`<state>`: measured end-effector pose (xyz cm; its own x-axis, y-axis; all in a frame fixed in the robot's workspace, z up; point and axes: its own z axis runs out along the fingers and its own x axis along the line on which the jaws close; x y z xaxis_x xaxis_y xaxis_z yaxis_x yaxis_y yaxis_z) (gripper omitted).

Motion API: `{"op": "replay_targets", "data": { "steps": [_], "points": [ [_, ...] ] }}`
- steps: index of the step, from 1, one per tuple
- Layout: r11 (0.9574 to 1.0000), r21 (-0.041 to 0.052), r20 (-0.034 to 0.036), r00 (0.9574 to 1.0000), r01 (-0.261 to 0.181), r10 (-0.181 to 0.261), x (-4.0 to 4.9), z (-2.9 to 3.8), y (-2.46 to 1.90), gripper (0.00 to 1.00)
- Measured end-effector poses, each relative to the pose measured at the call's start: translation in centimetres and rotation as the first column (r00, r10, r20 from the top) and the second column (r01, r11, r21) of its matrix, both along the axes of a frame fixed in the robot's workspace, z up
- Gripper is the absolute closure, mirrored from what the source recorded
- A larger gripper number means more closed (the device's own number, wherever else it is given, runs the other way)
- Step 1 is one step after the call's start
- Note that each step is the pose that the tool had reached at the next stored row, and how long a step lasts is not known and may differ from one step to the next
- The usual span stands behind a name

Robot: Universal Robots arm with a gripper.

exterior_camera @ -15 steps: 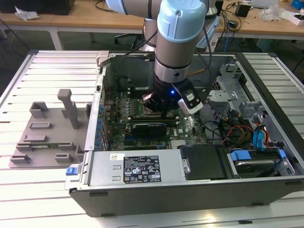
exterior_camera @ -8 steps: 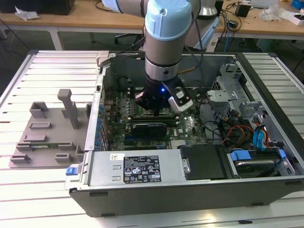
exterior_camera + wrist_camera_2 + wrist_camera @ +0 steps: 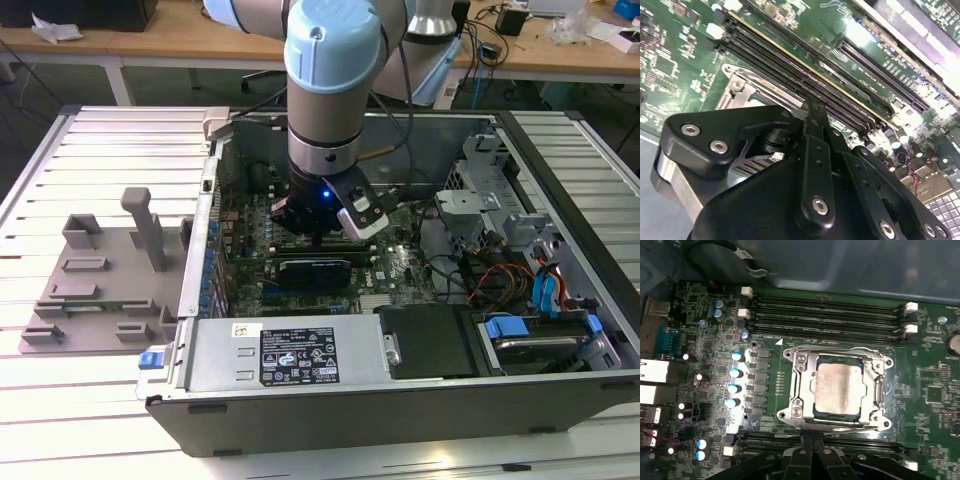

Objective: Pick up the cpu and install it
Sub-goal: 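Install the second cpu locking lever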

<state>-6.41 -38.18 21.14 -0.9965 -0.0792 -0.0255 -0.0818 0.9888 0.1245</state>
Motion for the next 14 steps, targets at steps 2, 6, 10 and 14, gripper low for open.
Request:
{"op": "replay_targets", "data": {
  "steps": [2,6,10,14],
  "points": [
    [1.0,0.0001,0.0001,1.0,0.0,0.0,-0.34,-0.14,0.08,0.89],
    [1.0,0.0004,-0.0001,1.0,0.0,0.0,-1.18,-0.31,0.23,0.89],
    [1.0,0.0012,-0.0001,1.0,0.0,0.0,-1.92,-0.54,0.48,0.89],
    [1.0,0.0026,0.0,1.0,0.0,0.0,-2.18,-0.77,1.0,0.89]
  ]
}}
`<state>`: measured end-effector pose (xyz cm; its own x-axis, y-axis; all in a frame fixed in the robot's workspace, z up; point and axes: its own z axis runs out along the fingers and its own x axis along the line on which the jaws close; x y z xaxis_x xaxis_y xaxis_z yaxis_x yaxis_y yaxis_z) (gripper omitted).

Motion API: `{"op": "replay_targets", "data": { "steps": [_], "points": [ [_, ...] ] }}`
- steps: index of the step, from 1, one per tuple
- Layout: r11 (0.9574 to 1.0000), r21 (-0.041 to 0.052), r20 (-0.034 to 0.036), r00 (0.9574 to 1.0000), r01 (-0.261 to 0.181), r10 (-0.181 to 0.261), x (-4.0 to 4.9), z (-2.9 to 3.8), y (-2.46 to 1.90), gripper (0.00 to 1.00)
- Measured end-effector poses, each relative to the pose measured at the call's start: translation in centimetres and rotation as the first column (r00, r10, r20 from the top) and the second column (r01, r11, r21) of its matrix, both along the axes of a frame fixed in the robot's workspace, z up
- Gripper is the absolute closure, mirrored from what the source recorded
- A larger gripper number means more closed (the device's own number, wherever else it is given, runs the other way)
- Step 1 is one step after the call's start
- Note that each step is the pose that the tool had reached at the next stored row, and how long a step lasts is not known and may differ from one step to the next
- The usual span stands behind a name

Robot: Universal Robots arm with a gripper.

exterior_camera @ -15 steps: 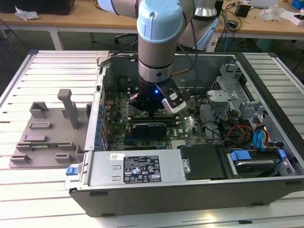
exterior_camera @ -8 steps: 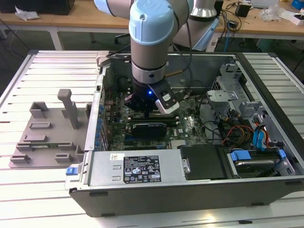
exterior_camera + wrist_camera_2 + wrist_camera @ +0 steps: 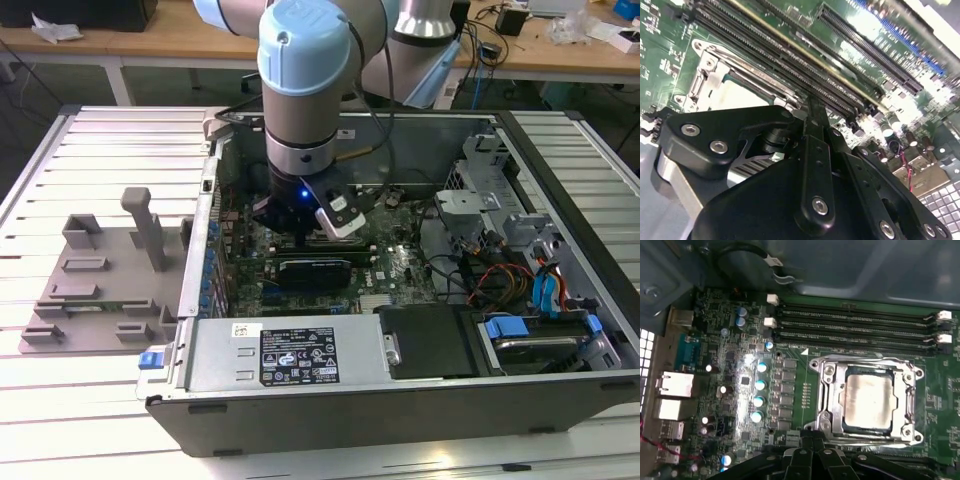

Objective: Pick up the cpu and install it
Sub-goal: 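Install the second cpu locking lever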

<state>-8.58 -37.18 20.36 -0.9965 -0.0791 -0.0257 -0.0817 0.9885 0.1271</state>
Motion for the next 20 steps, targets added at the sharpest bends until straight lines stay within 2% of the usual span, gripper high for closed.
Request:
{"op": "replay_targets", "data": {
  "steps": [3,7,9,11,12,13,15,17,20],
  "points": [
    [1.0,0.0012,0.0,1.0,0.0,0.0,-0.08,-0.3,0.39,0.89],
    [1.0,0.0016,0.0001,1.0,0.0,0.0,-0.1,-0.38,0.41,0.89],
    [1.0,0.0022,0.0025,1.0,0.0,0.0,-0.1,-0.14,0.42,0.89],
    [1.0,0.0013,0.0022,1.0,0.0,0.0,-0.09,0.65,0.54,0.89],
    [1.0,-0.0008,0.0023,1.0,0.0,0.0,-0.01,0.72,0.66,0.89],
    [1.0,-0.0075,0.0021,1.0,0.0,0.0,0.14,0.73,0.79,0.89],
    [0.9989,-0.0465,0.0011,1.0,0.0,0.0,0.71,0.74,1.05,0.89],
    [0.9983,-0.0585,0.0002,1.0,0.0,0.0,1.04,0.74,1.28,0.89],
    [0.9976,-0.0692,-0.0036,1.0,0.0,0.0,1.88,0.74,1.72,0.89]
  ]
}}
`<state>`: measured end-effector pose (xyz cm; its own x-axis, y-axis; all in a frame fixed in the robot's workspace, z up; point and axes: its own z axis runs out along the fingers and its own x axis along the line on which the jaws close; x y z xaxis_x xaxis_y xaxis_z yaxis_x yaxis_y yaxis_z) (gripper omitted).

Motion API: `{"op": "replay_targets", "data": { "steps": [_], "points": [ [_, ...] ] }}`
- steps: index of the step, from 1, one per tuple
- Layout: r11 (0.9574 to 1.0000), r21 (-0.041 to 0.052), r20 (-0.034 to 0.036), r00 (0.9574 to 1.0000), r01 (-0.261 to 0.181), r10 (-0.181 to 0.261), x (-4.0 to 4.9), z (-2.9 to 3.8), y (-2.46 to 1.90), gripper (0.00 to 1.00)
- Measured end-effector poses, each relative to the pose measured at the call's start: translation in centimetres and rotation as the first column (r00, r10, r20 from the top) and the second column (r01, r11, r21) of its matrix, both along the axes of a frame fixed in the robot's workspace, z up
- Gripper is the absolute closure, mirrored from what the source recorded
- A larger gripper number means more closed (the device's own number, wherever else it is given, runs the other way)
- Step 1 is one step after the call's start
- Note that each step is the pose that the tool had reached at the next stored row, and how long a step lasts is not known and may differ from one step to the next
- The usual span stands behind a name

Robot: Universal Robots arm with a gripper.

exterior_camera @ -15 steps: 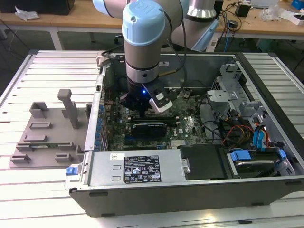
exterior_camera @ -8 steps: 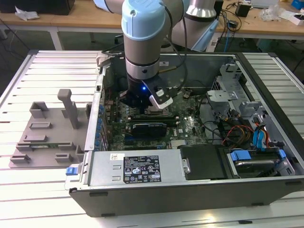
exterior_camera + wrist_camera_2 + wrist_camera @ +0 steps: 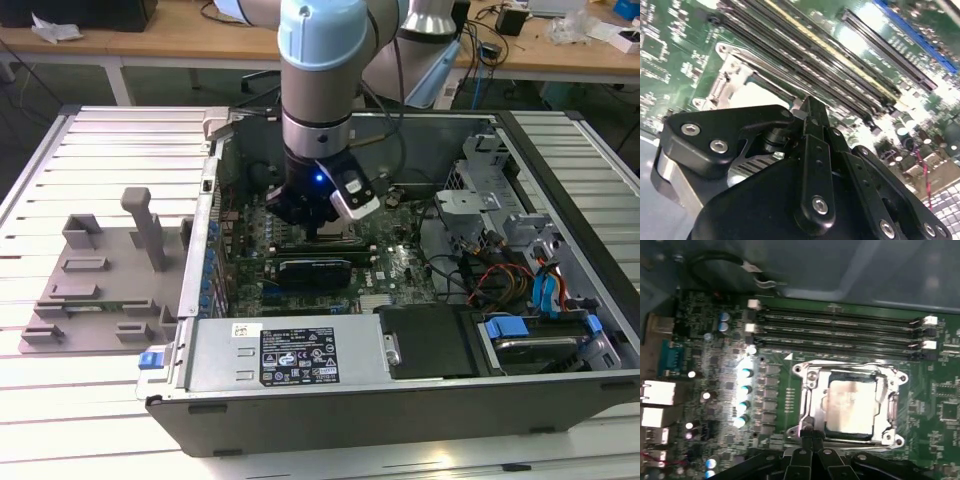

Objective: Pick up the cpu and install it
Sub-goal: 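Install the second cpu locking lever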

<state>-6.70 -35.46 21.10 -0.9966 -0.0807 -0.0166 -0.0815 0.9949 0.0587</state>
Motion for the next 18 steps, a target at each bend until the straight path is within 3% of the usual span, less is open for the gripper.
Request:
{"op": "replay_targets", "data": {
  "steps": [8,9,10,11,15,18],
  "points": [
    [0.9998,-0.0186,-0.0201,0.9998,0.0,0.0,3.12,-0.01,1.57,0.89],
    [0.9997,-0.0237,-0.0216,0.9998,0.0,0.0,3.43,-0.01,1.94,0.89],
    [0.9993,-0.0365,-0.0217,0.9998,0.0,0.0,3.56,0.04,2.58,0.89],
    [0.9991,-0.0431,-0.0218,0.9998,0.0,-0.001,3.56,0.27,2.77,0.89],
    [0.9986,-0.0535,-0.0217,0.9998,0.0,-0.001,3.56,1.43,3.1,0.89],
    [0.9985,-0.0549,-0.0217,0.9998,-0.001,-0.001,3.57,2.23,3.14,0.89]
  ]
}}
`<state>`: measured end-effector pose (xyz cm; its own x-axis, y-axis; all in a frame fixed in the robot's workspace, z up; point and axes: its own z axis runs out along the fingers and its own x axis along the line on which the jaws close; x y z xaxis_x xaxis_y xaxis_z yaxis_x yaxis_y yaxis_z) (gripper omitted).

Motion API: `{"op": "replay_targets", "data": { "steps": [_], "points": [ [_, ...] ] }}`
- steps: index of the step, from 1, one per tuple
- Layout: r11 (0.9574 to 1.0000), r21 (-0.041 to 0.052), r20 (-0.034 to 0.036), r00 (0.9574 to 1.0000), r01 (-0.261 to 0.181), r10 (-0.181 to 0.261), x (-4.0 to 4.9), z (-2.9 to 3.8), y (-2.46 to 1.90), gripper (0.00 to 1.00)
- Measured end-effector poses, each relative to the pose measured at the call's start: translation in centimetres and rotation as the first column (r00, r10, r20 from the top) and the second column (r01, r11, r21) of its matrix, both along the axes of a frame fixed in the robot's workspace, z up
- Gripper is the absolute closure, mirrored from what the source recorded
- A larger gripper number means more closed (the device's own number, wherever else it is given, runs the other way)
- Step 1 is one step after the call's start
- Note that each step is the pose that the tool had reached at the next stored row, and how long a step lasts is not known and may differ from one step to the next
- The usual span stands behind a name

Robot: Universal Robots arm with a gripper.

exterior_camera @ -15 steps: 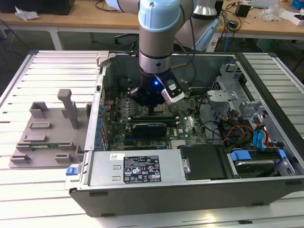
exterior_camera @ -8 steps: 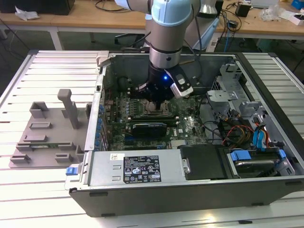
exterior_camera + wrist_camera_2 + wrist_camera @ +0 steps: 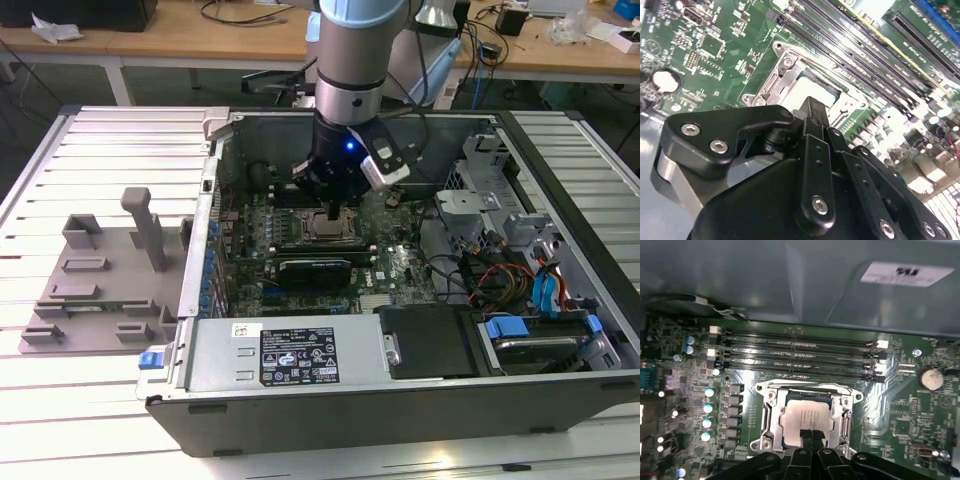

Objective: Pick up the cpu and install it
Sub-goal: 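Install the second cpu locking lever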

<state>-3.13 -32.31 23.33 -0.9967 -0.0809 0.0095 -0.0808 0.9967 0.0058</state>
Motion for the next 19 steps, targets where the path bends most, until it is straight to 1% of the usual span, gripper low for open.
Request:
{"op": "replay_targets", "data": {
  "steps": [2,4,6,9,10,11,13,19],
  "points": [
    [1.0,0.0,0.0001,1.0,0.0,0.0,-0.01,0.49,0.0,0.89],
    [1.0,-0.0004,0.0,1.0,0.0,0.0,-0.01,1.14,0.01,0.89],
    [1.0,-0.0016,0.0001,1.0,0.0,0.0,-0.01,2.38,0.04,0.89],
    [1.0,-0.003,0.0,1.0,0.0,0.0,-0.01,3.51,0.05,0.89],
    [1.0,-0.0032,0.0,1.0,0.0,0.0,-0.01,3.75,0.06,0.89],
    [1.0,-0.0032,0.0,1.0,0.0,0.0,-0.01,3.97,0.06,0.89],
    [1.0,-0.0034,0.0,1.0,0.0,0.0,-0.01,4.21,0.05,0.89],
    [1.0,-0.0033,0.0001,1.0,0.0,0.0,-0.01,4.27,0.05,0.89]
  ]
}}
